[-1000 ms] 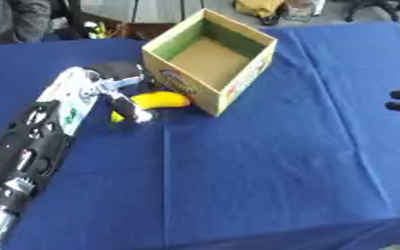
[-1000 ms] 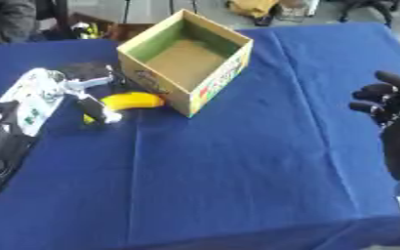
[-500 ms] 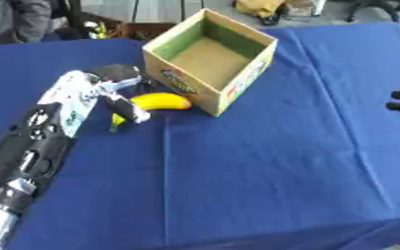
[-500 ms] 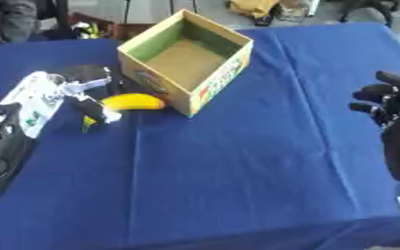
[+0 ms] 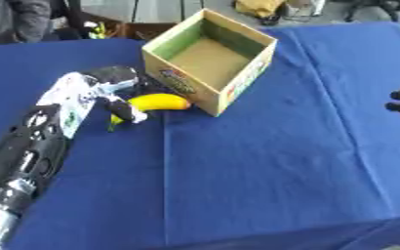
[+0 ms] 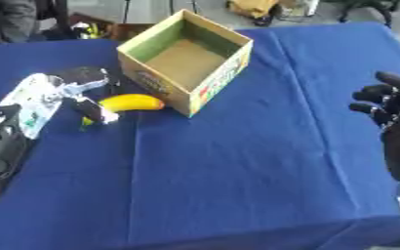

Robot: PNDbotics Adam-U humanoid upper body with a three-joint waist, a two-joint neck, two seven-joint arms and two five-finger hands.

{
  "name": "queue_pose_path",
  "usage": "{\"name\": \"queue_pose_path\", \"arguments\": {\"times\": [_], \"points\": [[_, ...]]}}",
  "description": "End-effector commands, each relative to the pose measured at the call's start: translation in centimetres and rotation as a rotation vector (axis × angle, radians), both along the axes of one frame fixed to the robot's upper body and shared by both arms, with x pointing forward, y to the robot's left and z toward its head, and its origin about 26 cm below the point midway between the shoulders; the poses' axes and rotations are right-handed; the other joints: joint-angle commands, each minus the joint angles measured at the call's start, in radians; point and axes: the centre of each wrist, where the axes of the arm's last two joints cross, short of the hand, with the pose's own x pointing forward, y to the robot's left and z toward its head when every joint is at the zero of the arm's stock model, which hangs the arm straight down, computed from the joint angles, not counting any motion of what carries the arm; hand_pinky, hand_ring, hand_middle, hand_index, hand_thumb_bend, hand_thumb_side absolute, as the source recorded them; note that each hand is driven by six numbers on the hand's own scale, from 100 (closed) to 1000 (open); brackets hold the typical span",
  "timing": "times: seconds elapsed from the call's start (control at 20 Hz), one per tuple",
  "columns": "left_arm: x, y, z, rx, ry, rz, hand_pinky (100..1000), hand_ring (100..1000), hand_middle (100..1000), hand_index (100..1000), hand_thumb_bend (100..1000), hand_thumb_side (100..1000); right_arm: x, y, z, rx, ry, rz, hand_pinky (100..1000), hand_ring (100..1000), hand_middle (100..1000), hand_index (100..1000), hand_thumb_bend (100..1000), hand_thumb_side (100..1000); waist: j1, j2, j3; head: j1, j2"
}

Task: Pick up objects on the table and place them in the box.

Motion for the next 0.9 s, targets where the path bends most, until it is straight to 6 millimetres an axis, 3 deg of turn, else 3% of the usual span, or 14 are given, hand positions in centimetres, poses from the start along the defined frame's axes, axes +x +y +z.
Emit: {"name": "queue_pose_path", "arguments": {"times": [0.05,0.3,0.5,0.9], "points": [[0.25,0.29,1.42,0.01,-0.031,0.003,671,602,628,779,514,407,0.05,-0.23,0.76,-0.012,-0.022,0.005,649,665,577,768,100,864,-0.002,-0.016,-0.001,0.002,0.002],[0.26,0.35,1.27,0.026,-0.023,0.002,633,568,590,750,498,388,0.04,-0.24,0.74,-0.012,-0.021,0.004,649,665,577,768,100,864,-0.002,-0.016,-0.002,0.001,0.002],[0.26,0.35,1.2,0.033,-0.028,0.003,546,532,554,717,474,365,0.04,-0.25,0.75,-0.012,-0.022,0.004,649,665,577,768,100,863,-0.003,-0.016,-0.003,0.001,0.002],[0.27,0.39,0.99,0.053,-0.029,-0.005,517,507,529,703,515,335,0.04,-0.24,0.72,-0.012,-0.02,0.005,648,665,577,768,100,862,-0.002,-0.016,-0.004,0.001,0.003]]}}
